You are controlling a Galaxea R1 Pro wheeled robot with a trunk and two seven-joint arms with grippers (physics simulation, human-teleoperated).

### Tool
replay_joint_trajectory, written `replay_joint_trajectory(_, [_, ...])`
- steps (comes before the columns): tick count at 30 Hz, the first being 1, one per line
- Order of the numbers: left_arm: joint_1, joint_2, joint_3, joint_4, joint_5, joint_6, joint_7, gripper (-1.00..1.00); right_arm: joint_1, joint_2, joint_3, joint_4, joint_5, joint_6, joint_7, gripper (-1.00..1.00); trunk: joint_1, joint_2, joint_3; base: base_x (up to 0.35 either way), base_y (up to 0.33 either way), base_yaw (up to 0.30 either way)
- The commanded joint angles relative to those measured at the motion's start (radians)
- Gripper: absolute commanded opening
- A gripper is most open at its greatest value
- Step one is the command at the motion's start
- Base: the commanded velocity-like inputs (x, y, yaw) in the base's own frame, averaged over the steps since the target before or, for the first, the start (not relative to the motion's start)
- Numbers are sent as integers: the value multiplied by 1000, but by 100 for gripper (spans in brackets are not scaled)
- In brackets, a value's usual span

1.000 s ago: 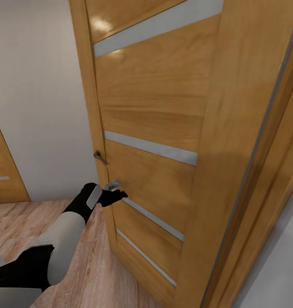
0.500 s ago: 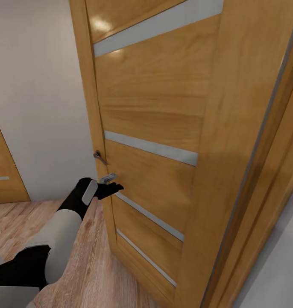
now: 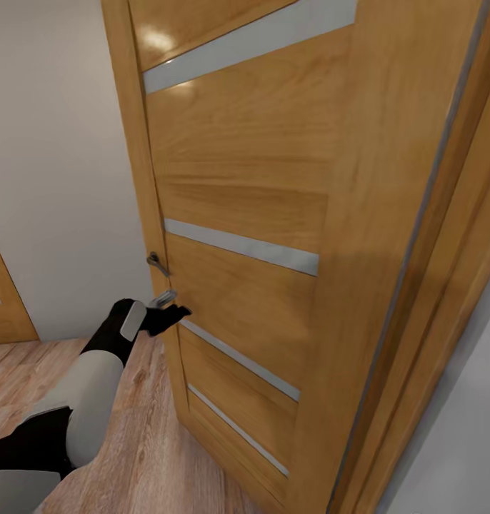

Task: Move the two storage containers from the living room to the garage. In the garage, place one container on the floor and stack the other container on top of it (either order is fine).

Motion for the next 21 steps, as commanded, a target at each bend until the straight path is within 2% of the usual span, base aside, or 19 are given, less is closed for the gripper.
replay_joint_trajectory(1, [0, 1, 7, 4, 1, 0, 9, 100, 0, 0, 0, 0, 0, 0, 0, 100, 0, 0, 0, 0, 0, -15])
replay_joint_trajectory(5, [0, 2, 34, 6, 1, 0, 21, 100, 0, 0, 0, 0, 0, 0, -1, 100, 0, 0, 0, 0, 0, -103])
replay_joint_trajectory(13, [0, 3, 101, -5, 3, -1, 24, 100, 0, 0, 0, 0, 0, 0, -1, 100, 0, 0, 0, 0, 0, -254])
replay_joint_trajectory(17, [0, -1, 111, -32, 7, -1, 17, 100, 0, 0, 0, 0, 0, -1, -1, 100, 0, 0, 0, 0, 0, -284])
replay_joint_trajectory(21, [0, -5, 113, -73, 29, -1, 10, 100, 0, 1, 0, 0, 0, -1, -1, 100, 0, 0, 0, 0, 0, -287])
